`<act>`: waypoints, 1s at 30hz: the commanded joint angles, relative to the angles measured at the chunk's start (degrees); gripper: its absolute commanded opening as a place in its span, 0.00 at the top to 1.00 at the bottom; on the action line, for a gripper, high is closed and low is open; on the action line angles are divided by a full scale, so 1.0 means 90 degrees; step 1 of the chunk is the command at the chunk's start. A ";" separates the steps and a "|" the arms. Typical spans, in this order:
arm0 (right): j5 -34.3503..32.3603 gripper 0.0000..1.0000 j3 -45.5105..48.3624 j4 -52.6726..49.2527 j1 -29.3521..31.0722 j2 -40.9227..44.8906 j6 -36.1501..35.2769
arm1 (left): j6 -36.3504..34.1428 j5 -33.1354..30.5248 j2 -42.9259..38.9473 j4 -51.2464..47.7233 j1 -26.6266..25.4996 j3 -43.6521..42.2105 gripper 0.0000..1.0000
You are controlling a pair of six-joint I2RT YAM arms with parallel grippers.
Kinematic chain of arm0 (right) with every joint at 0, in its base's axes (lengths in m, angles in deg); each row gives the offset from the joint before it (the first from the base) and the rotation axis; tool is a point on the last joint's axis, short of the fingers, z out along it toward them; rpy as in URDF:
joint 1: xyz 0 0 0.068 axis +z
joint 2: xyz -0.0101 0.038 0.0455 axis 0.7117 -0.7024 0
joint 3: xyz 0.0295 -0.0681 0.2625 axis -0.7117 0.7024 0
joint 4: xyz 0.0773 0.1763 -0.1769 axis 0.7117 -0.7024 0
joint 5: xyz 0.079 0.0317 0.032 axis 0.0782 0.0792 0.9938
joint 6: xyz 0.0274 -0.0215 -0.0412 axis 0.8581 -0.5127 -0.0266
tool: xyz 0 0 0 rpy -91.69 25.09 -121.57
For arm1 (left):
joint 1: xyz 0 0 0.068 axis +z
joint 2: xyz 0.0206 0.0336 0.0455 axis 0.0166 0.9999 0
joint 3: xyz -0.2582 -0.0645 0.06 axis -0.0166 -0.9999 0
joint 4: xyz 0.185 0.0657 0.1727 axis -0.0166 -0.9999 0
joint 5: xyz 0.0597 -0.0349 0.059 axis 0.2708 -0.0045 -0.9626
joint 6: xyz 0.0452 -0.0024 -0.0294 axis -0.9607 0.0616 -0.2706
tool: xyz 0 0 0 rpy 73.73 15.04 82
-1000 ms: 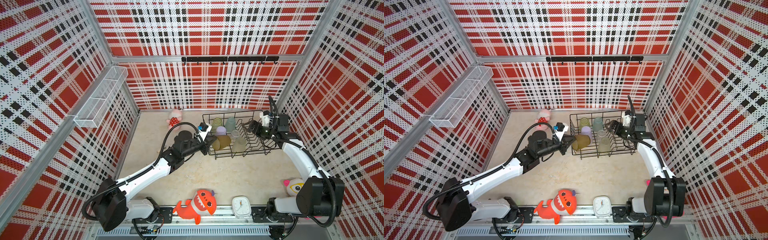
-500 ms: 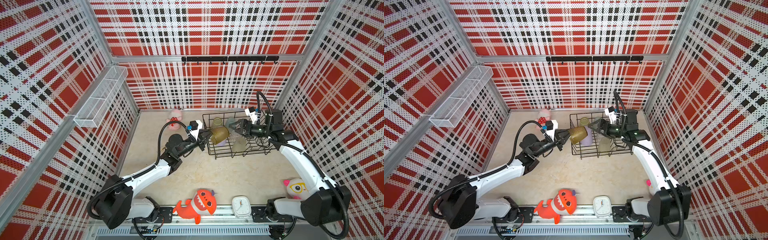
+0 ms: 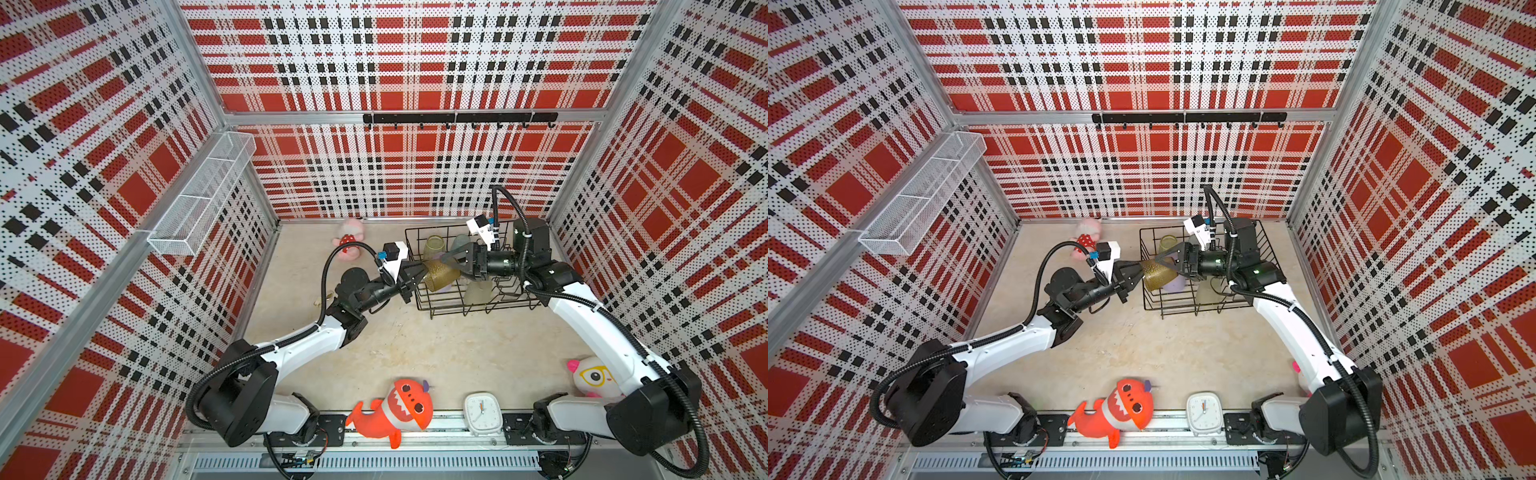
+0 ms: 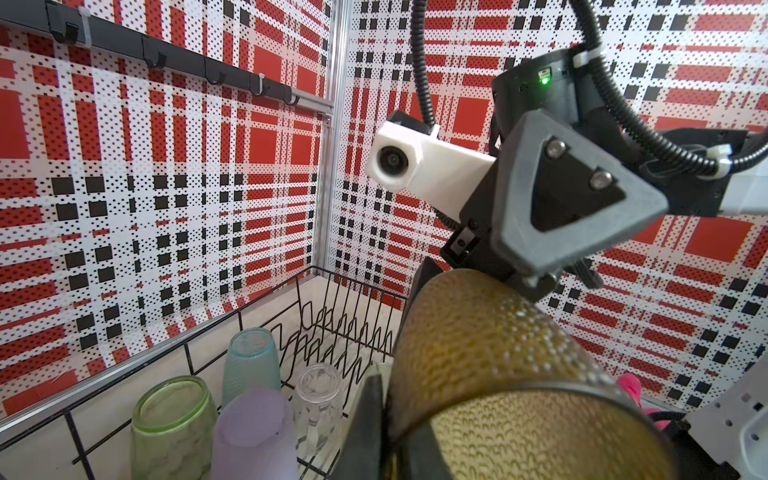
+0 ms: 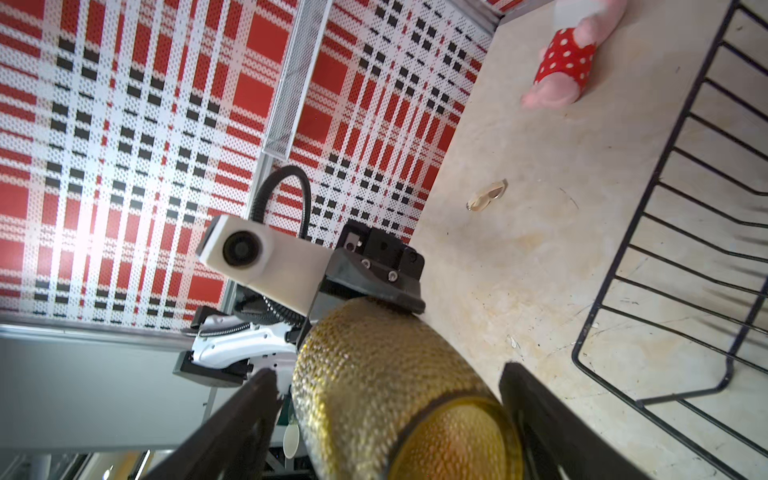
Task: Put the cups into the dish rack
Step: 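Lift the gold cup and pass it to the right gripper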
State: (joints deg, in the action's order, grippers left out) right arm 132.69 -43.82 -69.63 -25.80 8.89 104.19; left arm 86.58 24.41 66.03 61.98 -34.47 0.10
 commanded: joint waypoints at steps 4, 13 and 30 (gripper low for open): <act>0.0394 0.15 0.0115 0.0045 0.0111 0.0098 -0.0112 | 0.0563 0.0190 0.0119 0.0967 0.0215 -0.0048 1.00; 0.0388 0.16 0.0306 0.0535 0.0368 0.0138 0.0166 | 0.0662 0.0500 0.0375 0.0967 0.0204 0.0092 1.00; 0.0479 0.17 0.0434 0.1290 0.0552 -0.0029 0.0570 | 0.0660 0.0594 0.0448 0.0948 0.0202 0.0131 0.95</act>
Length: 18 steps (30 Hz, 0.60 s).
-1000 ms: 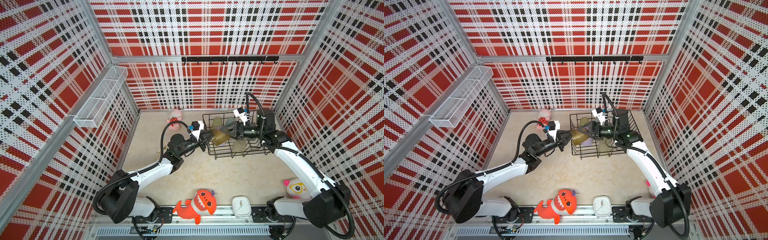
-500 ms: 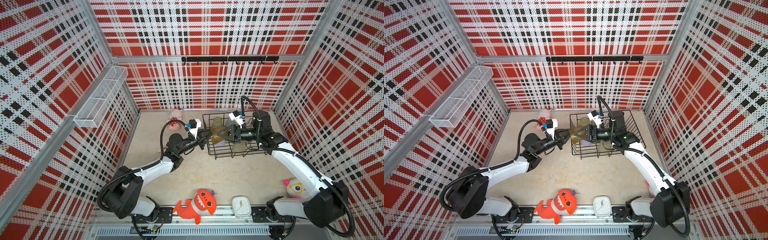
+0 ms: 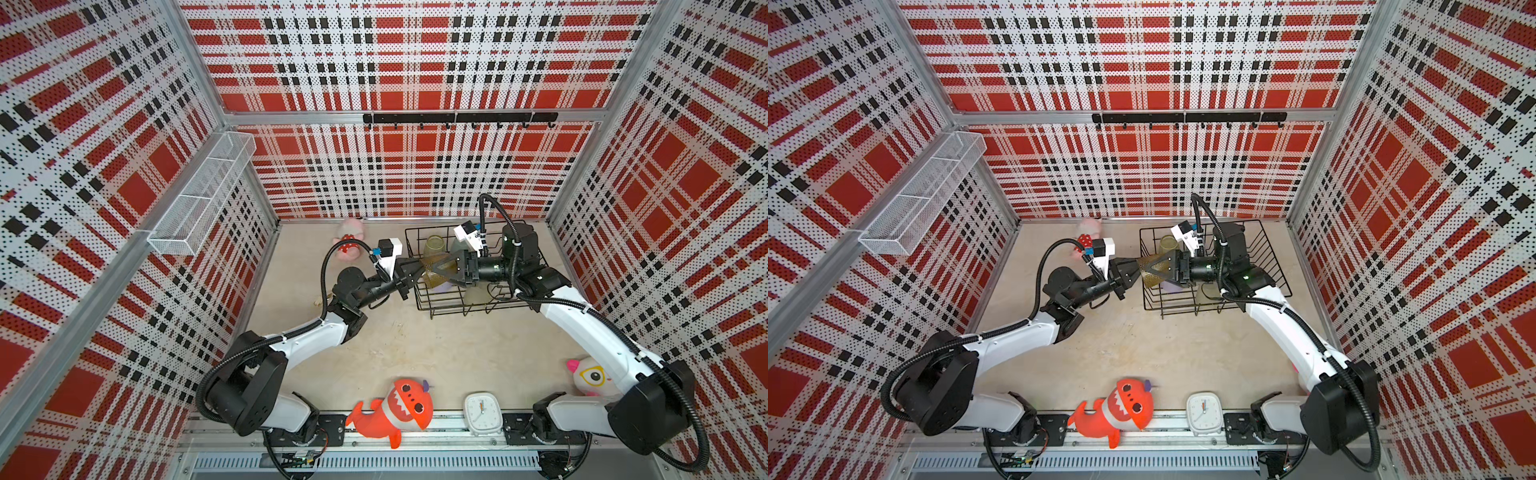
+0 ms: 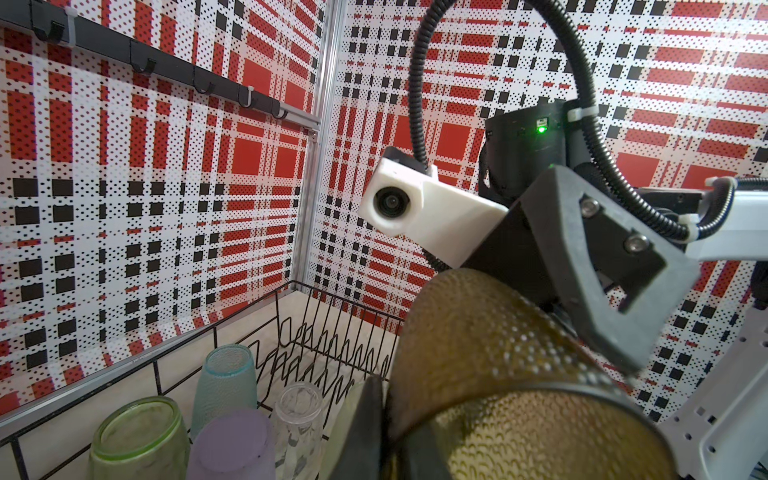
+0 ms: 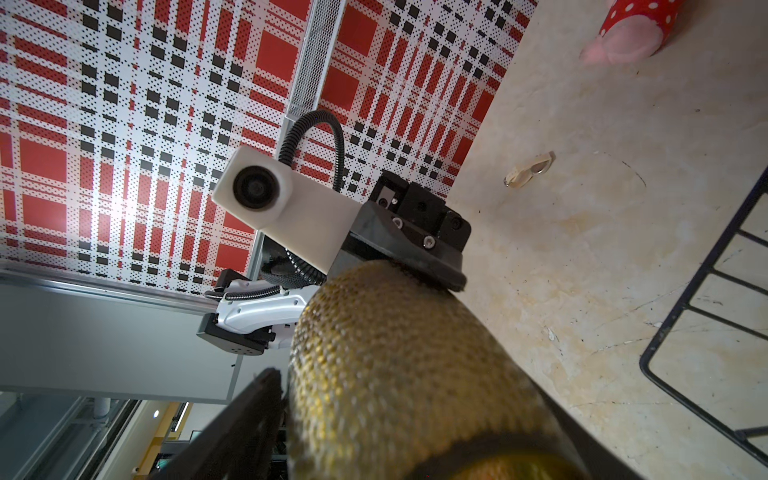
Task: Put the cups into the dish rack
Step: 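Lift the gold cup and pass it to the right gripper, then carry the gold cup over the rack with the right gripper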
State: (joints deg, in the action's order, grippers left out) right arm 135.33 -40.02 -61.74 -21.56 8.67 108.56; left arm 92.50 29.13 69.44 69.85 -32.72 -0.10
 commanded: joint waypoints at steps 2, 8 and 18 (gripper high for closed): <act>0.0154 0.19 -0.0003 0.0418 0.0080 0.0007 0.0072 | -0.0016 0.0032 0.0081 0.0059 0.0030 0.0149 0.94; 0.0048 0.25 0.0050 0.0425 0.0081 -0.0017 0.0094 | -0.0051 -0.0050 0.0069 -0.0038 0.0030 0.0160 0.86; -0.0374 0.28 0.0012 0.0119 -0.0016 -0.0079 -0.0206 | -0.0482 -0.0508 -0.0183 -0.0629 0.0040 0.0117 0.62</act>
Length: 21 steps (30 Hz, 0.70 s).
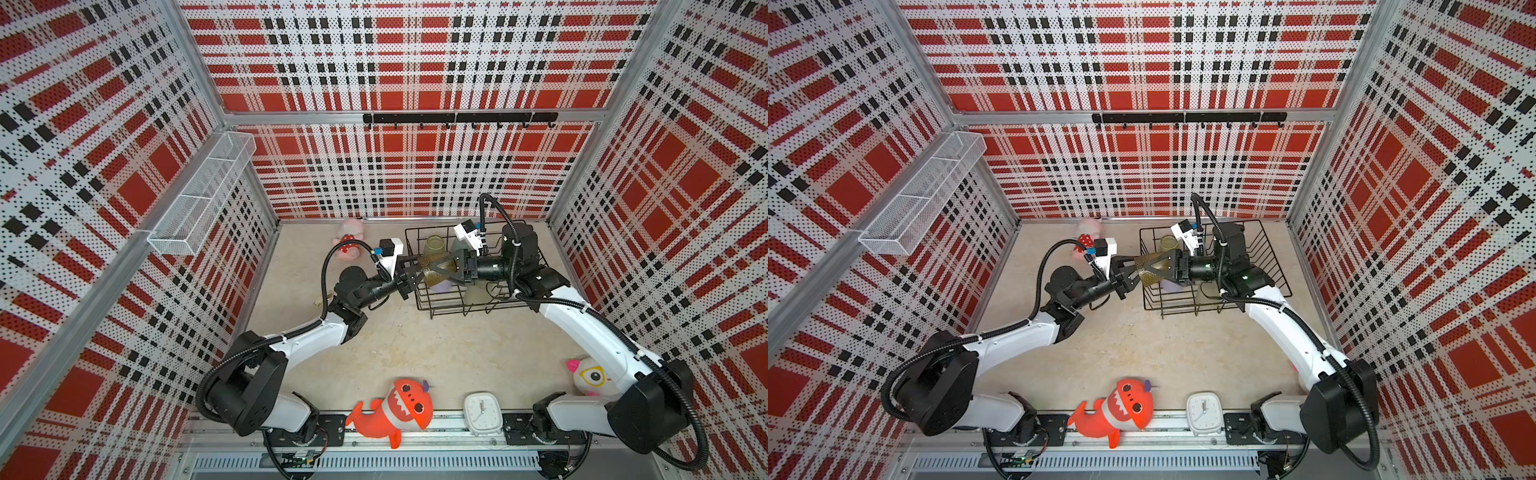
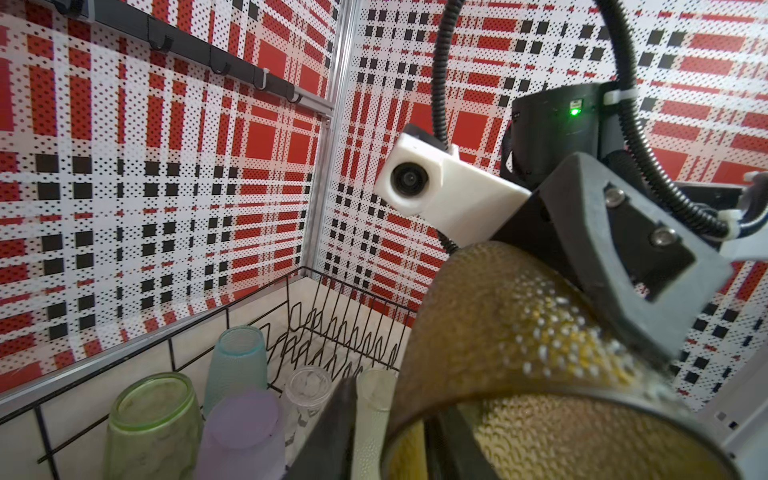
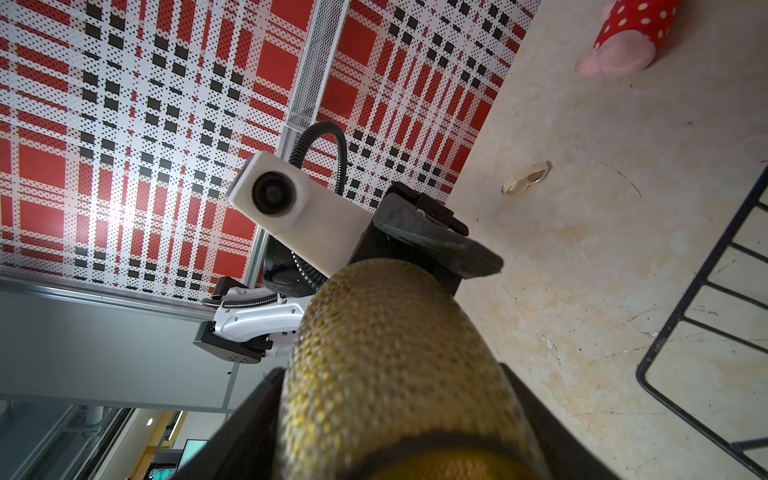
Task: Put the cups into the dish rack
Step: 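Carry the gold cup over the rack with the right gripper, then lower the gold cup into the rack slot with the right gripper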
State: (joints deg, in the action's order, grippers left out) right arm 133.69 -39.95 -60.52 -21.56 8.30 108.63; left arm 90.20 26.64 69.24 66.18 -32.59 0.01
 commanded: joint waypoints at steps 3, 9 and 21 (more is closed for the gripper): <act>-0.0421 0.29 -0.0052 -0.0320 -0.0072 -0.0094 -0.0530 | -0.0397 -0.0423 -0.0315 -0.0378 0.0035 0.0059 0.49; -0.1382 0.30 -0.0589 -0.1876 -0.0156 -0.0205 -0.1752 | -0.0866 -0.1192 -0.0777 -0.0870 0.0097 -0.0232 0.23; -0.4429 0.31 -0.0899 -0.3601 0.0026 -0.0432 -0.3228 | -0.0708 -0.3310 -0.1514 -0.1178 0.0214 -0.0621 0.16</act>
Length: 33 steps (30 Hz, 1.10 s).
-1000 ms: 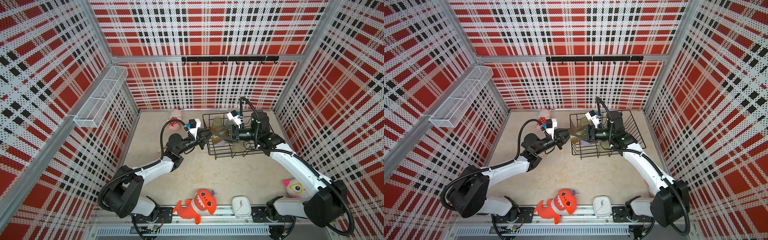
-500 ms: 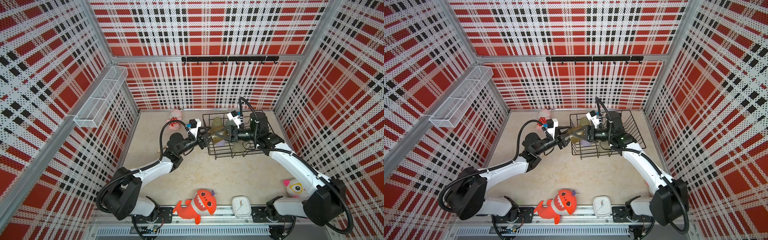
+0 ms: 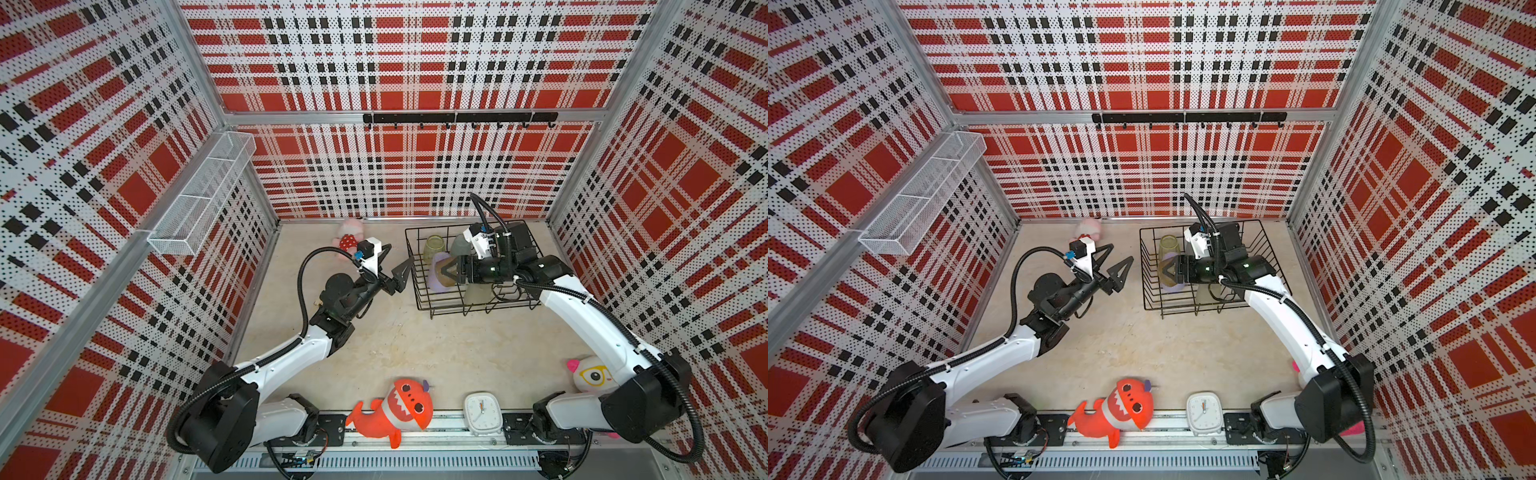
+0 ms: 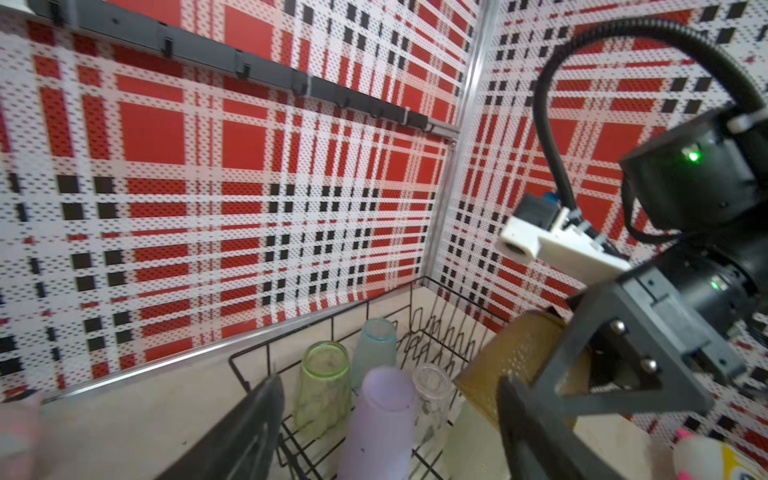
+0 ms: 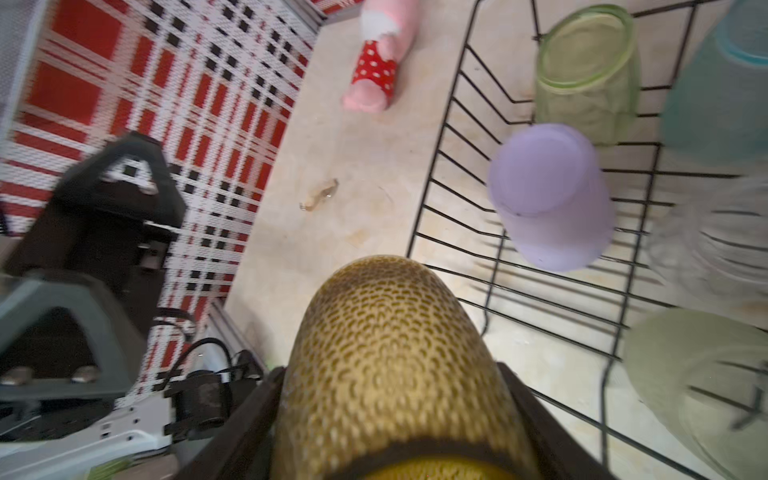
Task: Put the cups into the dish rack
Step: 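Lower the gold cup into the rack slot with the right gripper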
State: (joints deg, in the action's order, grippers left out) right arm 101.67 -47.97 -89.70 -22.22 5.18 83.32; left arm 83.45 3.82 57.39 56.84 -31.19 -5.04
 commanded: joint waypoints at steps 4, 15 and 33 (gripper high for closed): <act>-0.1465 0.31 -0.0091 -0.0518 0.0337 -0.0315 -0.0543 | 0.0405 -0.1913 -0.0349 -0.0627 0.0184 -0.0060 0.09; -0.2782 0.31 -0.0343 -0.0395 0.1036 -0.1187 -0.0583 | 0.1455 -0.2813 -0.0800 -0.1235 0.0826 -0.0519 0.08; -0.3921 0.30 0.0087 0.0086 0.1490 -0.1831 -0.0374 | 0.1648 -0.2746 -0.0933 -0.1245 0.1041 -0.0753 0.08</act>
State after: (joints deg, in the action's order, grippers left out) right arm 68.86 -48.10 -90.27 -9.11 -10.23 79.36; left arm 97.88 -20.86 49.28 45.22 -22.23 -11.70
